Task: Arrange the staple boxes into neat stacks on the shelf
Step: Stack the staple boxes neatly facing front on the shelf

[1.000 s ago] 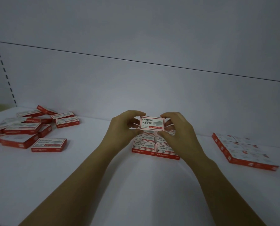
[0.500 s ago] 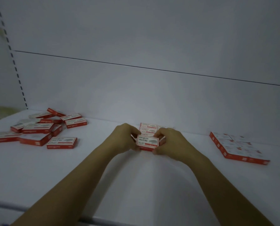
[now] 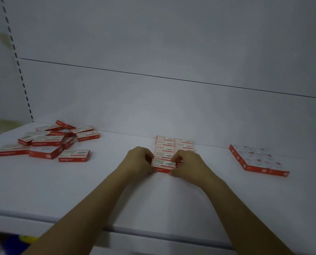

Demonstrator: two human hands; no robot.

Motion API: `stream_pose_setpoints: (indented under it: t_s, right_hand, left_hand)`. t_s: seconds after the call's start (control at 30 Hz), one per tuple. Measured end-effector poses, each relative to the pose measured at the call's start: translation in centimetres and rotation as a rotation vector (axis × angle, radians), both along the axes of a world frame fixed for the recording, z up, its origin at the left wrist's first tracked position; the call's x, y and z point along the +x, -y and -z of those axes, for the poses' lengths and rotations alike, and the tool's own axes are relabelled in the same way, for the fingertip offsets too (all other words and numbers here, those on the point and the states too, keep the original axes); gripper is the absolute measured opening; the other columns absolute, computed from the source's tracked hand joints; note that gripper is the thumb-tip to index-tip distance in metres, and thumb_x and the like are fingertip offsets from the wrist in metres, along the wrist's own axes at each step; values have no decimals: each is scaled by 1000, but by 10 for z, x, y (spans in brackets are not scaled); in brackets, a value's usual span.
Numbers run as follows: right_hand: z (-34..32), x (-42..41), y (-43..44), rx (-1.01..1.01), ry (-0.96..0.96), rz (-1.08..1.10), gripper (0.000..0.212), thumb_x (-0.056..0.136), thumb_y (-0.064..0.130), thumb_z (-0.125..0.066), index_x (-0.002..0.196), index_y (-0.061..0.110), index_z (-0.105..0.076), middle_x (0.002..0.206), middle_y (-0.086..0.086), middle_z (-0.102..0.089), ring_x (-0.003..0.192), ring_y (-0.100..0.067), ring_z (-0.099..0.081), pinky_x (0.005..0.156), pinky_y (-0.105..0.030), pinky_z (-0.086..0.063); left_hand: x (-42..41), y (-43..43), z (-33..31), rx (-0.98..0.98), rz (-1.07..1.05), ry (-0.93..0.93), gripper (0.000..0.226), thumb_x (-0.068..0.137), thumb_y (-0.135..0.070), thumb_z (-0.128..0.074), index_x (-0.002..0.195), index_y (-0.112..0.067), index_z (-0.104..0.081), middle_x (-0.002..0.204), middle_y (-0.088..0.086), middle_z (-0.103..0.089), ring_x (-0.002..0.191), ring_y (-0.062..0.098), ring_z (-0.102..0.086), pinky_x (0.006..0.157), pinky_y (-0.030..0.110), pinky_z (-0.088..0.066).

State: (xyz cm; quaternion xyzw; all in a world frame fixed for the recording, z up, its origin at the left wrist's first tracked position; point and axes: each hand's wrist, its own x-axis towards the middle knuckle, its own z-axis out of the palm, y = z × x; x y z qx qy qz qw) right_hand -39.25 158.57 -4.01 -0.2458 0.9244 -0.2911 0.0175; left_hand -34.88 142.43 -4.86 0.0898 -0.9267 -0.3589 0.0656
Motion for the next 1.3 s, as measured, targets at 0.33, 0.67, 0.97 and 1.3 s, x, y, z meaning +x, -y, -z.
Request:
stream_pose_setpoints:
  t_s: [0.33,0.67,0.97,1.3]
  right_hand:
    - [-17,-4,15,298,-64,-62,42,79,19,-71,118,10,-59,120,-8,-57,101,-19,-55,80,-23,-44]
    - [-18,3,108,327,-163,-283,45,81,32,-66,122,17,-56,126,-5,-53,114,-18,-50,87,-25,-41]
    - [-10,26,206,346,-154,-465,61,83,42,-64,133,15,-45,135,-8,-47,121,-24,-47,97,-31,-40]
    - [-3,25,217,272,-198,-496,37,88,31,-61,117,9,-60,117,-8,-60,103,-21,-56,79,-26,-43]
  left_hand:
    - [-3,2,-4,-99,-10,28,49,78,-25,-74,122,-11,-56,117,5,-61,103,19,-59,85,24,-46]
    - [58,104,-29,-380,-207,120,48,86,-26,-65,128,-10,-51,128,9,-55,114,24,-53,91,30,-42]
    - [141,181,-35,-430,-500,187,46,86,-22,-65,129,-10,-52,129,8,-56,114,23,-53,93,28,-43]
    - [150,191,-35,-438,-536,186,47,87,-21,-65,131,-10,-51,130,7,-55,115,21,-53,92,27,-44]
